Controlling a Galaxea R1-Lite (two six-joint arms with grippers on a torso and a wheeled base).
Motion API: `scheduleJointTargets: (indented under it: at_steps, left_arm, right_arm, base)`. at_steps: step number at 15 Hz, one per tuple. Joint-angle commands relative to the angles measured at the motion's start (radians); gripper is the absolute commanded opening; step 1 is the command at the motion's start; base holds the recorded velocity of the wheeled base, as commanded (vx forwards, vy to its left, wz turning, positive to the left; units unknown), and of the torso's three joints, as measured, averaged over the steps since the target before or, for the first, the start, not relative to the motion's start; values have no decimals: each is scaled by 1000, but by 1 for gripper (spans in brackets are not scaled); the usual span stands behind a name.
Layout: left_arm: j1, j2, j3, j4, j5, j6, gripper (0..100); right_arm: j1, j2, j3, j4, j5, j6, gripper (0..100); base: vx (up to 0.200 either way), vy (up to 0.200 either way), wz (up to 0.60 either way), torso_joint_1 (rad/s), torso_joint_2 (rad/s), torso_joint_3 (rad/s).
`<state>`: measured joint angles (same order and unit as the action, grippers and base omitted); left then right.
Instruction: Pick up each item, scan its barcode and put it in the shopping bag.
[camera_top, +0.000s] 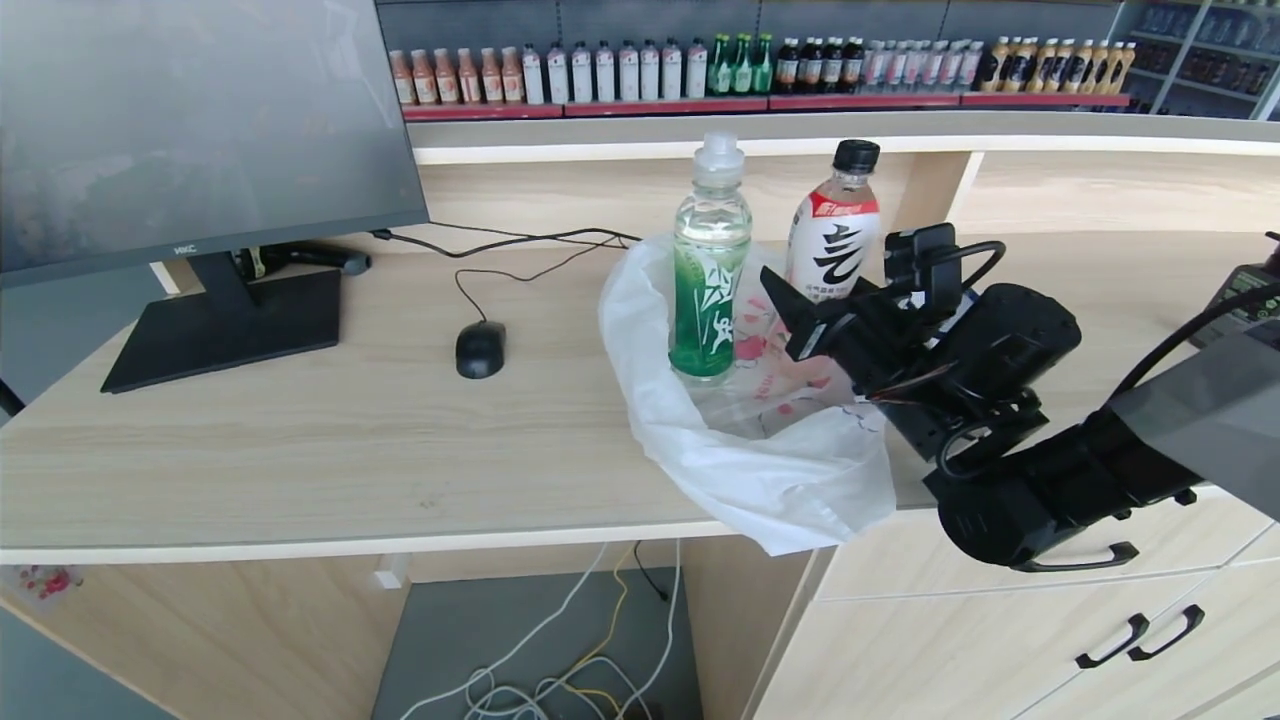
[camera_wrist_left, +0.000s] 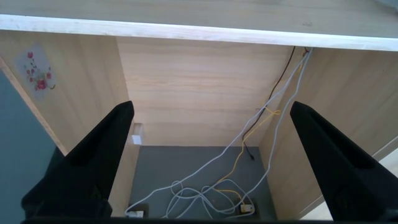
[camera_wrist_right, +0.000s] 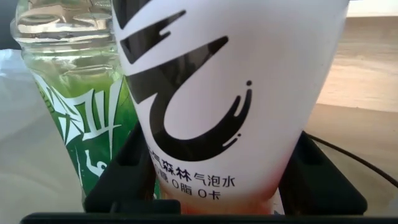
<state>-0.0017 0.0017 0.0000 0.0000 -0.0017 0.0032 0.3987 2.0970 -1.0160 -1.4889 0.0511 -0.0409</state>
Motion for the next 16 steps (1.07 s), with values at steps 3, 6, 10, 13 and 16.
scheduleJointTargets:
  at_steps: [3,6,10,13,16]
  left_arm:
    - [0,0,0,0,0,0,100]
    - [0,0,0,0,0,0,100]
    - [0,0,0,0,0,0,100]
    - [0,0,0,0,0,0,100]
    - [0,0,0,0,0,0,100]
  right_arm:
    - [-6,31,-4,-5,-2,-4,0]
    - [-6,43,-4,-8,-2,-4,0]
    - [-4,51,5,-11,-7,-11,0]
    - [-3,61,5,-16,-7,-19,0]
    - [2,60,16,-16,-7,-19,0]
  base:
    - [0,0,0,0,0,0]
    - [0,0,0,0,0,0]
    - [0,0,0,0,0,0]
    - [0,0,0,0,0,0]
    - [0,0,0,0,0,0]
